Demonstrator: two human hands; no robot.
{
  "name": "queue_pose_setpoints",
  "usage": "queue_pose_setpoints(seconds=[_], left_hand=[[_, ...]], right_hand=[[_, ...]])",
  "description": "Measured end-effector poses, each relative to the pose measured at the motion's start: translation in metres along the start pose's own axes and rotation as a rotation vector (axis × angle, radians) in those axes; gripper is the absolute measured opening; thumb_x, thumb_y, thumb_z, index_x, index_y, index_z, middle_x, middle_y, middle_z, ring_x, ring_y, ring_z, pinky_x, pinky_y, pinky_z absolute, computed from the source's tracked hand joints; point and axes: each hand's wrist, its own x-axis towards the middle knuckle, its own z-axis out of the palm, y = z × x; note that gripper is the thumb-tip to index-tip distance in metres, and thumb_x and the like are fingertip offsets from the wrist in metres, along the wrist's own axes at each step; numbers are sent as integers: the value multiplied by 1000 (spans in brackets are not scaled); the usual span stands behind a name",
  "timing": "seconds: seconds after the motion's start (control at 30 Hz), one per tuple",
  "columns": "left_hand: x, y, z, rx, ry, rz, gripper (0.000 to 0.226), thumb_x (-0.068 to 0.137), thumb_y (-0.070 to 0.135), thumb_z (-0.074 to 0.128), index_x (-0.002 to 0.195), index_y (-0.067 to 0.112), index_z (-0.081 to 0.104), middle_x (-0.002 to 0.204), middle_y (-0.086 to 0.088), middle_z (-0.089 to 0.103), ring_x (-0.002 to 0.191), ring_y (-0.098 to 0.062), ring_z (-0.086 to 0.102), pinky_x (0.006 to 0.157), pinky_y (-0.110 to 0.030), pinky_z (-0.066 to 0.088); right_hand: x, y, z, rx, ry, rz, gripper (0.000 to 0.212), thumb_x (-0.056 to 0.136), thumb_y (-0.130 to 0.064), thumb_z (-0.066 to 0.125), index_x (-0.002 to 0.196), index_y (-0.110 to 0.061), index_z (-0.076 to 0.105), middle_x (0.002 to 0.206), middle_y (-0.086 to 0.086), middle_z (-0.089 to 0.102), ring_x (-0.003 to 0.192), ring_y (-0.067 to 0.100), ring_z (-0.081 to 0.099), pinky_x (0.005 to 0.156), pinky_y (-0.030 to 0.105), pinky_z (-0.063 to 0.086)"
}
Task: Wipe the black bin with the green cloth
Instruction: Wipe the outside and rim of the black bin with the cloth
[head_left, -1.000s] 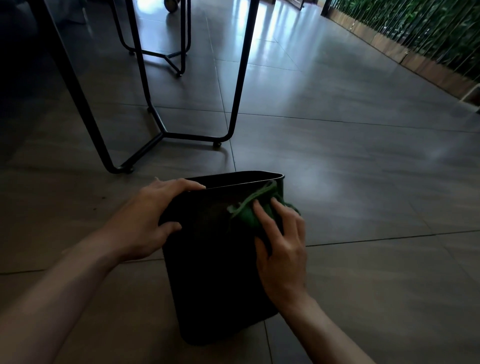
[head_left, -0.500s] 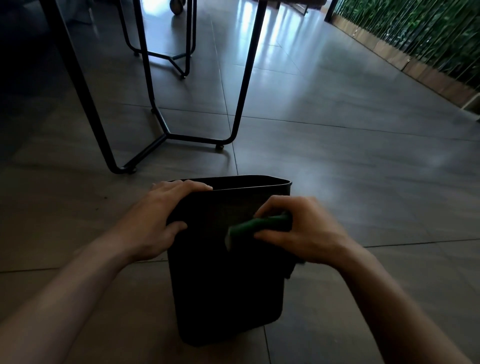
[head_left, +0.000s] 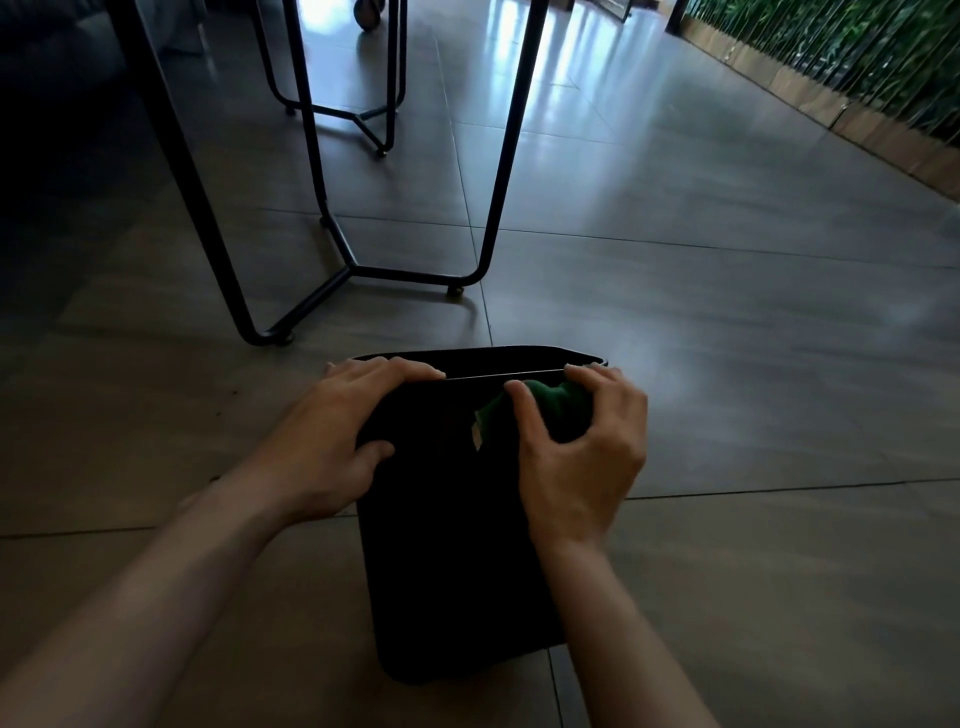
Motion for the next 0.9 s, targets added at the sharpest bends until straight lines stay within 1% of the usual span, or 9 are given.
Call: queue_pose_setpoints(seconds=[0.13, 0.2, 0.4, 0.47, 0.57, 0.63, 0.73, 0.83, 0.9], left_hand=[[0, 0, 1, -7, 16, 16, 84, 74, 0, 76, 136, 48, 47, 134, 27, 53, 132, -5, 45, 113, -45, 39], [0, -2, 0, -7, 16, 4, 84, 75, 0, 76, 137, 48, 47, 136, 23, 54, 133, -7, 46, 113, -47, 38], [-1, 0, -1, -19, 0, 6, 81, 77, -1, 73, 137, 46, 48, 136, 25, 52, 136, -8, 43, 117, -54, 33], [-1, 2, -1, -18, -3, 0, 80, 77, 0, 73, 137, 47, 47, 133, 27, 51, 134, -6, 43, 116, -53, 34], [0, 4, -1, -9, 0, 6, 78, 76, 0, 73, 136, 45, 49, 133, 23, 54, 131, -7, 45, 115, -52, 35], [0, 7, 0, -18, -1, 19, 75, 76, -1, 70, 134, 42, 51, 133, 19, 56, 129, -8, 47, 115, -53, 34], [0, 8, 2, -28, 14, 31, 74, 76, -3, 70, 136, 35, 52, 130, 16, 58, 126, -5, 47, 114, -57, 34], [0, 9, 2, -24, 12, 35, 73, 74, -6, 68, 136, 31, 54, 131, 15, 60, 130, -7, 48, 115, -57, 34], [1, 9, 0, -14, -9, 37, 75, 74, -8, 66, 135, 35, 55, 133, 17, 59, 132, -8, 48, 116, -56, 32]], right_hand=[[-32, -9, 18, -220, -209, -57, 93, 78, -62, 78, 150, -16, 40, 158, 12, 30, 153, 32, 24, 121, 55, 36], [-41, -6, 21, -243, -316, -169, 98, 81, -59, 76, 157, -18, 28, 163, 14, 24, 158, 34, 14, 123, 59, 30], [-70, 29, -9, -153, -812, -838, 59, 95, -18, 65, 147, -14, 36, 166, 15, 26, 160, 33, 12, 122, 57, 32], [-64, 38, -21, -97, -915, -908, 52, 95, -12, 66, 139, -13, 39, 166, 14, 24, 158, 30, 23, 117, 49, 43], [-37, 30, -22, -20, -845, -763, 60, 88, -19, 75, 135, -15, 38, 162, 12, 25, 141, 29, 45, 87, 38, 63], [-17, 18, -14, 23, -711, -662, 65, 88, -23, 78, 141, -16, 41, 158, 11, 32, 152, 28, 36, 101, 39, 58], [-4, 5, -1, 28, -537, -608, 65, 93, -30, 77, 150, -17, 49, 157, 10, 46, 157, 24, 28, 126, 45, 32], [-22, 9, -2, -35, -529, -655, 63, 96, -23, 74, 153, -18, 48, 163, 9, 42, 157, 25, 29, 125, 58, 27], [-42, 23, -10, -83, -621, -775, 62, 100, -19, 69, 156, -19, 44, 166, 9, 37, 158, 27, 26, 123, 57, 31]])
